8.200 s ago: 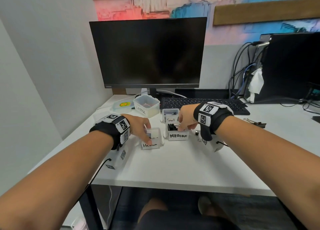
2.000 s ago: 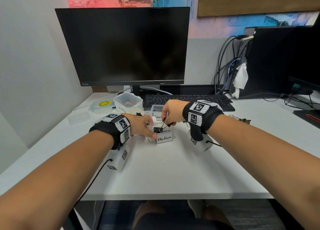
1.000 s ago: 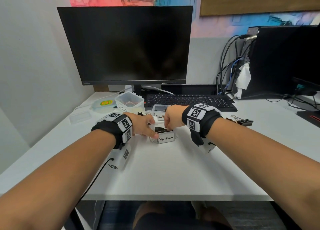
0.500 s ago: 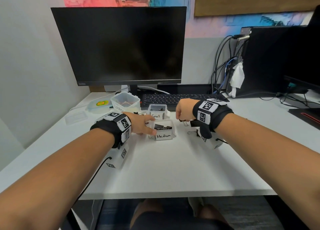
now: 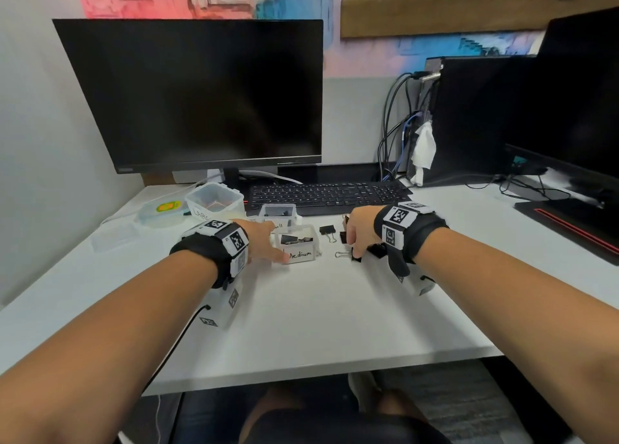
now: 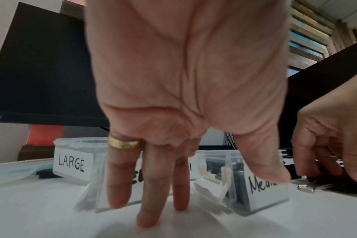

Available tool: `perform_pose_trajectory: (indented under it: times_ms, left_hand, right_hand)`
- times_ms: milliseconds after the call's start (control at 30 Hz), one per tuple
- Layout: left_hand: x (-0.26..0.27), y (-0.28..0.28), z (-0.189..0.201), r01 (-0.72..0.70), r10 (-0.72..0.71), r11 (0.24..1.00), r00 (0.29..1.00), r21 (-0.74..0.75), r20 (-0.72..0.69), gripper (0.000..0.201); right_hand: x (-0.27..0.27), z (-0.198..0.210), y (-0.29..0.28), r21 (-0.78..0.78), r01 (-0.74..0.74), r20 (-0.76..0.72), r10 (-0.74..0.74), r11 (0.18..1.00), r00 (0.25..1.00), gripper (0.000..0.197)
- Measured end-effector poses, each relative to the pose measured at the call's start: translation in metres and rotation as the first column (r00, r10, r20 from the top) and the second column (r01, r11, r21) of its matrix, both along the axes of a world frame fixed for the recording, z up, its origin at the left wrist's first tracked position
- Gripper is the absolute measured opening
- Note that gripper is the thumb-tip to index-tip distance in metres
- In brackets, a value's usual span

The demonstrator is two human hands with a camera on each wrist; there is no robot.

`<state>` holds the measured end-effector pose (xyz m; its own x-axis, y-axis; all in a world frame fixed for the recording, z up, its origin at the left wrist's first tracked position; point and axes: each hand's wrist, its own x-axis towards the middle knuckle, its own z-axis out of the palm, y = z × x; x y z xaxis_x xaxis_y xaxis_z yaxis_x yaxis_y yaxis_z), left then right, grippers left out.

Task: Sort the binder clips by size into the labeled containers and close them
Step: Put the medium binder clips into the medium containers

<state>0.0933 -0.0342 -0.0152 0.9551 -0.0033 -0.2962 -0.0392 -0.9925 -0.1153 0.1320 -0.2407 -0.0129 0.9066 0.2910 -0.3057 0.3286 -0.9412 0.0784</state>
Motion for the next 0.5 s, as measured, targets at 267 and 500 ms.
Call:
perform_pose_trajectory:
  times_ms: [267, 500]
  left_hand:
    - [0.011, 0.006, -0.003, -0.024, 0.018, 0.993, 0.998, -0.113, -0.053, 0.084]
    - [0.009, 0.006, 0.0, 0.011, -0.019, 0.988, 0.999, -0.155, -0.051, 0.071]
  right_hand:
    - [-0.004, -0.01, 0.006, -0.051, -0.002, 0.024, 0.003, 0.999, 1.0, 0.037]
    - [0.004, 0.007, 0.016, 0.201, 0.009, 0.128, -0.035, 0.979, 0.991, 0.035]
